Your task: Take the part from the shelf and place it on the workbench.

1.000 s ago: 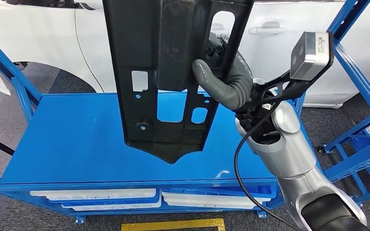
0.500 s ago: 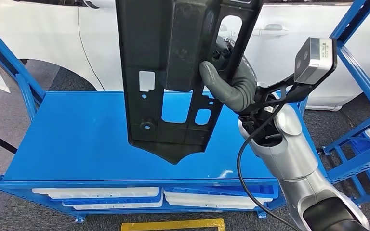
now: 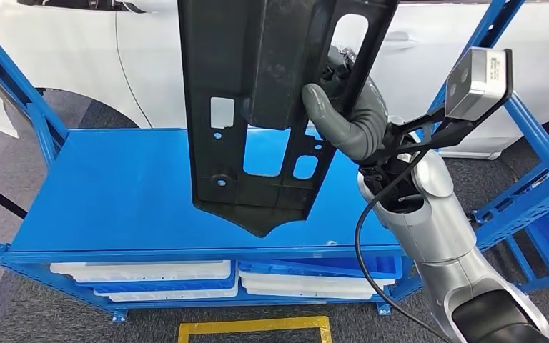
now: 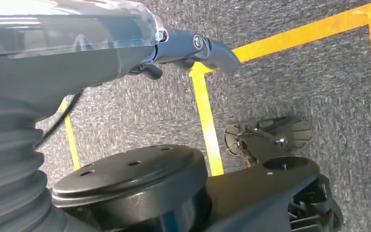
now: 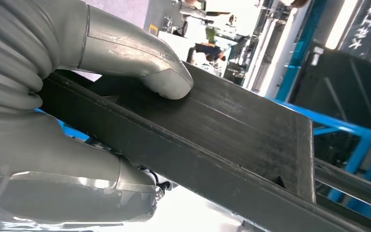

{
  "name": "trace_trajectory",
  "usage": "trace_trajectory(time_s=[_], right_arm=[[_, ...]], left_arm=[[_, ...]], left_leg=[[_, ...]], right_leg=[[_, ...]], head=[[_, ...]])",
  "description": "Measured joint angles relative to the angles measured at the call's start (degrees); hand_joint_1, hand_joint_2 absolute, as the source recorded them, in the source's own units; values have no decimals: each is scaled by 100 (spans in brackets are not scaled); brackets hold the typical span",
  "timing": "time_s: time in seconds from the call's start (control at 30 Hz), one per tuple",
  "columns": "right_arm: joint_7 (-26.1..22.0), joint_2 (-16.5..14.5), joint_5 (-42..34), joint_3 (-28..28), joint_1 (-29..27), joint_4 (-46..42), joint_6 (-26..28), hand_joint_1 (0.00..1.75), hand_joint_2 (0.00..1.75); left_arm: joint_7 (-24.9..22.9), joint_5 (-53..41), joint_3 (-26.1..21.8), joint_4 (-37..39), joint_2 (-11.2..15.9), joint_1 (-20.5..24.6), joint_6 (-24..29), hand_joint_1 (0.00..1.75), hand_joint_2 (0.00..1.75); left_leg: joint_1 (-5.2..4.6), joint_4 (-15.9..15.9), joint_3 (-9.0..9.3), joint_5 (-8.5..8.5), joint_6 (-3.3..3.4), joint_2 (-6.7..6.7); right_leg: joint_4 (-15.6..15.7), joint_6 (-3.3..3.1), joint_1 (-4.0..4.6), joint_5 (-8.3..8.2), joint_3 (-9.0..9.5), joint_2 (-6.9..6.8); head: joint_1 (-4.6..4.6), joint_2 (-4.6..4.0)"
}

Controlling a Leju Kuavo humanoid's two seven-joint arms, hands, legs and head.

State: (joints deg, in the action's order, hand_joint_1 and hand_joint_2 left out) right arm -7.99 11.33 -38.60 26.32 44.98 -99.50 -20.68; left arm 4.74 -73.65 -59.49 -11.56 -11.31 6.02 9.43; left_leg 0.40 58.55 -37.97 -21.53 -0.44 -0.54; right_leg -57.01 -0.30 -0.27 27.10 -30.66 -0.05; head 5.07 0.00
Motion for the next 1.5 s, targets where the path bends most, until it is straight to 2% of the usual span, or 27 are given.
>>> trace_trajectory(time_s=[0.07, 0.13, 0.2, 0.23, 0.3, 0.37, 0.4, 0.47, 0.5, 0.57, 0.63, 0.67, 0.73, 0.8, 0.87, 0.93, 1.0, 1.07, 1.13, 1.17, 1.2, 1.23, 1.3, 1.37, 1.4, 1.43, 1.5], right_arm=[[-1, -1, 0, 1, 7, 7, 3, 175, 175], [-1, -1, 3, 2, 2, 14, 14, 175, 175], [-1, -1, 15, 2, -9, 21, 25, 175, 175], [-1, -1, 24, 2, -15, 23, 30, 175, 175], [-5, -1, 42, 1, -20, 24, 38, 175, 175], [-15, -2, 68, -3, -18, 25, 47, 175, 175], [-23, -2, 81, -6, -16, 25, 52, 175, 175], [-37, -3, 110, -11, -11, 29, 67, 175, 175], [-44, -2, 122, -18, -7, 33, 76, 175, 175], [-49, 0, 140, -40, 4, 47, 93, 175, 175], [-52, 3, 141, -60, 12, 70, 101, 175, 175], [-53, 5, 131, -64, 12, 87, 101, 175, 175], [-53, 5, 87, -66, 19, 128, 100, 175, 175], [-54, 7, 40, -66, 54, 168, 101, 175, 175], [-60, 8, 16, -67, 102, 193, 108, 175, 175], [-72, 9, -7, -68, 135, 206, 117, 175, 175], [-78, 9, -30, -68, 151, 224, 129, 175, 175], [-74, 5, -44, -67, 162, 240, 161, 175, 175], [-61, 1, -47, -65, 169, 246, 216, 175, 175], [-54, 1, -44, -64, 167, 249, 242, 175, 175], [-48, 1, -39, -63, 163, 250, 267, 175, 175], [-45, 1, -31, -62, 158, 250, 291, 175, 175], [-47, 2, -7, -62, 151, 249, 328, 175, 175], [-61, 7, 20, -66, 142, 244, 344, 175, 175], [-78, 10, 34, -69, 130, 240, 349, 175, 175], [-98, 15, 46, -73, 111, 236, 354, 175, 175], [-133, 30, 69, -77, 44, 231, 359, 175, 175]], left_arm=[[1, 2, -1, 0, 4, 3, 2, 0, 175], [3, 3, -2, 0, 7, 13, 2, 0, 175], [4, 3, -2, 0, 9, 24, 2, 0, 175], [3, 3, -2, 0, 10, 24, 2, 0, 175], [3, 4, -2, 0, 11, 22, -1, 0, 175], [20, 10, -2, 1, 10, 22, -6, 0, 175], [29, 14, -2, 1, 9, 22, -10, 0, 175], [41, 20, -2, 3, 3, 10, -19, 0, 175], [41, 19, -2, 3, -1, 10, -23, 0, 175], [38, 15, -2, 6, -10, 17, -29, 0, 175], [33, 21, -3, 7, -11, 21, -29, 0, 175], [32, 29, -3, 7, -13, 15, -29, 0, 175], [31, 50, -5, 7, -15, 2, -27, 0, 175], [30, 62, -8, 6, -17, -3, -24, 0, 175], [31, 68, -11, 6, -17, 1, -21, 0, 175], [33, 74, -14, 7, -17, 4, -21, 0, 175], [33, 87, -23, 7, -17, -5, -24, 0, 175], [37, 103, -37, 7, -17, -7, -27, 0, 175], [41, 104, -46, 7, -16, 8, -30, 0, 175], [42, 96, -48, 7, -15, 16, -32, 0, 175], [42, 84, -48, 7, -15, 22, -34, 0, 175], [40, 70, -48, 7, -15, 24, -35, 0, 175], [36, 43, -48, 7, -13, 17, -36, 0, 175], [32, 18, -48, 7, -11, 17, -39, 0, 175], [31, 9, -48, 7, -10, 20, -42, 0, 175], [28, 4, -47, 7, -11, 24, -44, 0, 175], [18, 3, -46, 8, -14, 10, -50, 0, 175]], left_leg=[[12, 430, -151, -444, -39, 4], [20, 1193, -329, -962, -82, 9], [22, 1590, -293, -1055, -108, 11], [22, 1493, -137, -946, -110, 12], [20, 797, 407, -742, -81, 14], [-3, 128, 838, -750, -17, 7], [-19, -20, 914, -789, 21, 2], [-19, -59, 864, -723, 100, 6], [-7, -73, 831, -666, 146, 15], [21, -106, 718, -522, 226, 40], [18, -98, 552, -388, 252, 51], [19, -90, 460, -323, 246, 53], [22, -63, 278, -202, 226, 56], [24, -24, 125, -102, 191, 52], [12, -1, 31, -9, 129, 42], [8, -25, -1, 94, 54, 34], [18, -34, -42, 120, -18, 26], [27, 262, -165, -259, -72, 22], [35, 969, -328, -868, -111, 25], [36, 1328, -374, -1037, -126, 26], [36, 1584, -366, -1071, -136, 26], [36, 1668, -279, -972, -137, 26], [35, 1287, 155, -677, -114, 26], [11, 468, 745, -715, -56, 22], [-7, 156, 931, -802, -20, 19], [-27, -25, 1013, -872, 20, 16], [-20, -91, 959, -791, 99, 29]], right_leg=[[46, -75, -23, -132, -101, -28], [38, -106, -12, -238, -242, -41], [3, -101, -2, -335, -398, -51], [-21, -92, -1, -378, -474, -53], [-82, -59, 4, -452, -614, -51], [-135, -2, 14, -522, -700, -54], [-141, 31, 16, -562, -720, -57], [-129, 97, 12, -632, -736, -57], [-161, 131, 5, -573, -768, -46], [-511, 200, -15, -152, -906, -24], [-1234, 264, -40, 397, -1102, -16], [-1566, 289, -53, 523, -1158, -16], [-1747, 316, -77, 393, -1027, -17], [-1154, 307, -97, 136, -513, -16], [-385, 243, -78, 160, 3, -4], [-82, 155, -38, 218, 149, 8], [-57, 57, -50, 106, 72, -8], [-26, -47, -67, -38, -53, -38], [-30, -100, -44, -176, -216, -54], [-36, -103, -31, -244, -305, -57], [-43, -104, -20, -313, -399, -58], [-55, -99, -11, -382, -498, -58], [-92, -77, 0, -507, -689, -52], [-142, -31, 17, -614, -838, -47], [-150, -1, 20, -672, -879, -50], [-141, 32, 20, -734, -902, -56], [-112, 98, 11, -820, -924, -51]], head=[[1, 0], [1, 0], [1, 0], [1, 0], [1, 0], [1, 0], [1, 0], [0, 0], [1, 0], [0, 0], [0, 0], [0, 0], [1, 0], [1, 0], [1, 0], [1, 0], [1, 0], [1, 0], [1, 0], [1, 0], [1, 0], [1, 0], [1, 0], [1, 0], [1, 0], [1, 0], [1, 0]])
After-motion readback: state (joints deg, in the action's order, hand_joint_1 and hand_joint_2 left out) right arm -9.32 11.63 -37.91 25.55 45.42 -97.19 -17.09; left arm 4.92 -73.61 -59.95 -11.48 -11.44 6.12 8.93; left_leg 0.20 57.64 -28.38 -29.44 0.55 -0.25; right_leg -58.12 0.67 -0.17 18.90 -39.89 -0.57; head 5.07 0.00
